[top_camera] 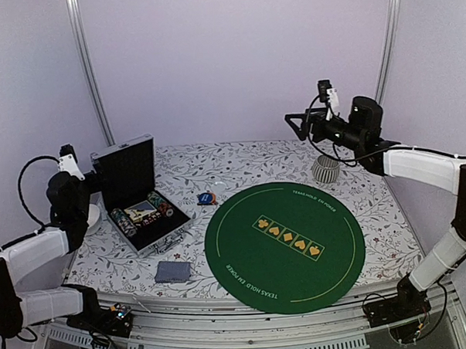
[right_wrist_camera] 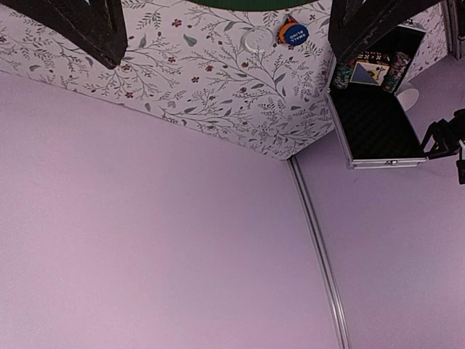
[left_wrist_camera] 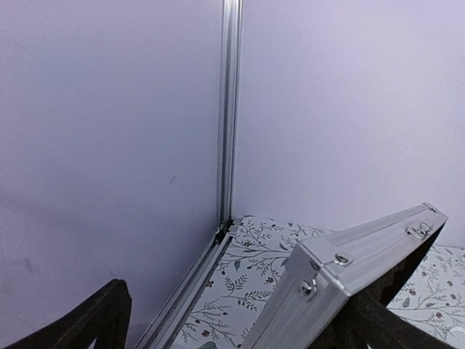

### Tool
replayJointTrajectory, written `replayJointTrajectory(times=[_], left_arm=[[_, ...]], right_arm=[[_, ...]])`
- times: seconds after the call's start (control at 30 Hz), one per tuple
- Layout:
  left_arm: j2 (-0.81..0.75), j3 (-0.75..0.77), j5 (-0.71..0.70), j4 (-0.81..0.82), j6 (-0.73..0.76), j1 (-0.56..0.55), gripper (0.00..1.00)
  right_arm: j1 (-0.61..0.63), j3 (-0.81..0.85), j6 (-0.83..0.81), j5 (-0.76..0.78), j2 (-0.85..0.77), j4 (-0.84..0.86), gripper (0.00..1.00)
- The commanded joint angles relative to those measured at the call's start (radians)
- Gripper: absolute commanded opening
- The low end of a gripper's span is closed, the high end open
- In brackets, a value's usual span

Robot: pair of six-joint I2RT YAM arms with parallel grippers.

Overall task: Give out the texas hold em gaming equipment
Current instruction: Position the chip case at the center of the board.

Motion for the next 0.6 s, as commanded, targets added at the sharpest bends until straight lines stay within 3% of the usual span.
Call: replayJointTrajectory(times=[0.0,0.33,0.57], left_arm=[[0.030,0.071,0.064,0.084,-0.068,0.009,0.98],[0.184,0.096,0.176,0.063,-0.122,0.008,0.94],[0.128,0.114,0.210,0.006,-0.117,0.008,0.94]], right_arm=[[0.110,0.182,-0.064,-0.041,0.180,-0.164,0.99],[0.194,0.411,-0.049,-0.008,0.445,-0.220,0.99],[0.276,0.828,-0.115,0.122,0.789,-0.515,1.00]])
